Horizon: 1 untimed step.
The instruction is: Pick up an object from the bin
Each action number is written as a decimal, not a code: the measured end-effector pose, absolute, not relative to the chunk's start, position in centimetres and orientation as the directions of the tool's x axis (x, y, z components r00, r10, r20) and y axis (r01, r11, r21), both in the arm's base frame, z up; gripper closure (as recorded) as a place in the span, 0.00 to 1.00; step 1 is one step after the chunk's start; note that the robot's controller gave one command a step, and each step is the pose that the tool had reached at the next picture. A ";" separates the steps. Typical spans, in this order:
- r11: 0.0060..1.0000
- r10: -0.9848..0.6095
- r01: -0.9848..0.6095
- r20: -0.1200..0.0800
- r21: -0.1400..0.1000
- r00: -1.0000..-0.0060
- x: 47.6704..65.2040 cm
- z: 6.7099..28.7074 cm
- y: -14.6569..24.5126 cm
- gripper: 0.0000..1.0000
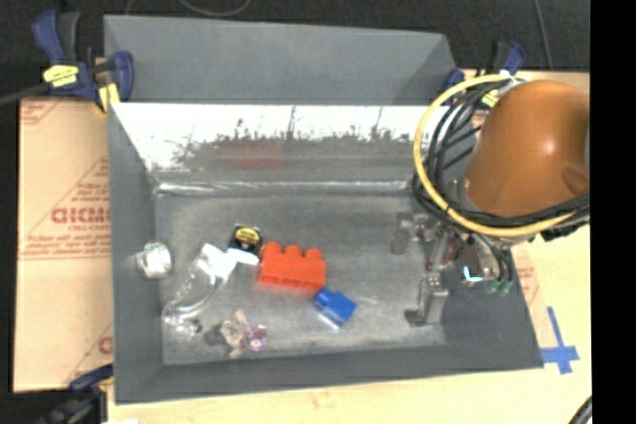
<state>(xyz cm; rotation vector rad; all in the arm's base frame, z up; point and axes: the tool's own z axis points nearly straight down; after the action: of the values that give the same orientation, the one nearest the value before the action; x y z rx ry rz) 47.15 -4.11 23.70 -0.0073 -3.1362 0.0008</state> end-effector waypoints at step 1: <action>0.999 0.035 0.035 0.002 0.003 -0.999 51.5 15.6 3.6 0.00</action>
Offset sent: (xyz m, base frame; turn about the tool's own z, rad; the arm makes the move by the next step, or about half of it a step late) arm 0.0430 0.0727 -0.0770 0.0391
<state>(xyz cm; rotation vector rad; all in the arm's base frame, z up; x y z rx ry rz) 51.53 3.62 15.59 -0.0554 -3.1389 -0.0055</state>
